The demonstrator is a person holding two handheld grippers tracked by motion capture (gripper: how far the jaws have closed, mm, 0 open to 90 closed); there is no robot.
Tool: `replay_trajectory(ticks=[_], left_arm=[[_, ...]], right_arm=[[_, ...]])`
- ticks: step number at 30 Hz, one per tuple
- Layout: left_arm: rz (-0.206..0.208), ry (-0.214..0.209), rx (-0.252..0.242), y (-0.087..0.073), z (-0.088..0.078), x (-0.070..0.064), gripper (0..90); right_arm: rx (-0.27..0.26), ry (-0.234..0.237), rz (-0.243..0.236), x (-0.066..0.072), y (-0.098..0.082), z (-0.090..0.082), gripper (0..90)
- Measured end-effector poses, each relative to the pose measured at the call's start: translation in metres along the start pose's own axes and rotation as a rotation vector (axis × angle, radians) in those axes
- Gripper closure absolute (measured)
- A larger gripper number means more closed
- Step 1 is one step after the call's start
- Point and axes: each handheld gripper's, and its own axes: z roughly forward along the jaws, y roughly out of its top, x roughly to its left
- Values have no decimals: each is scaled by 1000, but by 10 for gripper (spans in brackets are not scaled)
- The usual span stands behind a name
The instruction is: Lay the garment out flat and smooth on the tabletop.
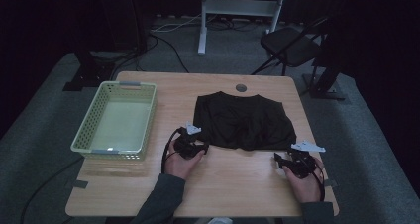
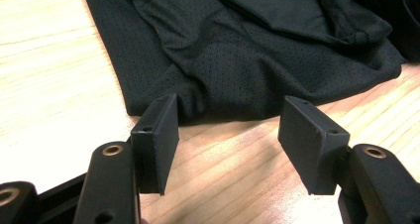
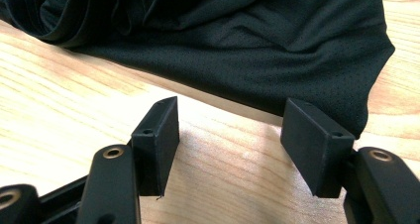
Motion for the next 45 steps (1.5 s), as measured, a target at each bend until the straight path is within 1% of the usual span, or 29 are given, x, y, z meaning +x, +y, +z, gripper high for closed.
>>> replay_trajectory(ticks=[4, 9, 12, 16, 17, 18, 21, 22, 23, 24, 26, 28, 30, 32, 33, 35, 37, 41, 45], left_arm=[[-16, -25, -13, -1, 0, 3, 404], [-14, -30, -18, -2, -1, 4, 404], [-31, -42, -24, -3, -1, 6, 405], [-23, -32, -22, -3, -1, 4, 406], [-16, -24, -15, -2, -1, 4, 406], [-14, -14, -8, -2, -2, 3, 421], [-14, -2, 3, -2, -4, 2, 477], [-13, -1, 6, -2, -4, 2, 479], [-9, 2, 5, -2, -4, 0, 481], [5, 5, 4, -2, -5, -1, 489], [9, 11, -12, -1, -7, -2, 503], [5, 8, -44, -1, -11, -2, 515], [-4, -8, -72, 0, -14, -1, 527], [1, -18, -87, 1, -16, -3, 537], [1, -31, -94, 1, -16, -5, 545], [18, -43, -97, 3, -16, -9, 550], [25, -58, -99, 6, -15, -12, 553], [30, -67, -110, 12, -19, -14, 561], [30, -57, -114, 18, -22, -14, 562]], right_arm=[[2, -3, 3, 0, 0, 0, 381], [2, -10, 9, 0, 0, 1, 362], [3, -11, 10, 0, 0, 1, 358], [3, -12, 10, 0, 0, 1, 357], [3, -13, 10, 0, 0, 1, 356], [3, -13, 11, 0, 0, 1, 356], [4, -18, 15, 0, 0, 0, 350], [4, -18, 16, 0, 0, 0, 350], [4, -18, 15, 0, 0, 0, 350], [4, -18, 15, 0, 0, 0, 350], [4, -18, 16, 0, 0, 0, 349], [4, -18, 16, 0, 0, 0, 349], [4, -18, 16, 0, 0, 0, 349], [4, -17, 16, 0, 0, 0, 349], [4, -17, 16, 0, 0, 0, 349], [5, -18, 16, 0, 0, 0, 344], [5, -20, 17, 0, 0, 0, 339], [4, -22, 18, 0, 0, 0, 336], [4, -22, 18, 0, 0, 0, 335]])
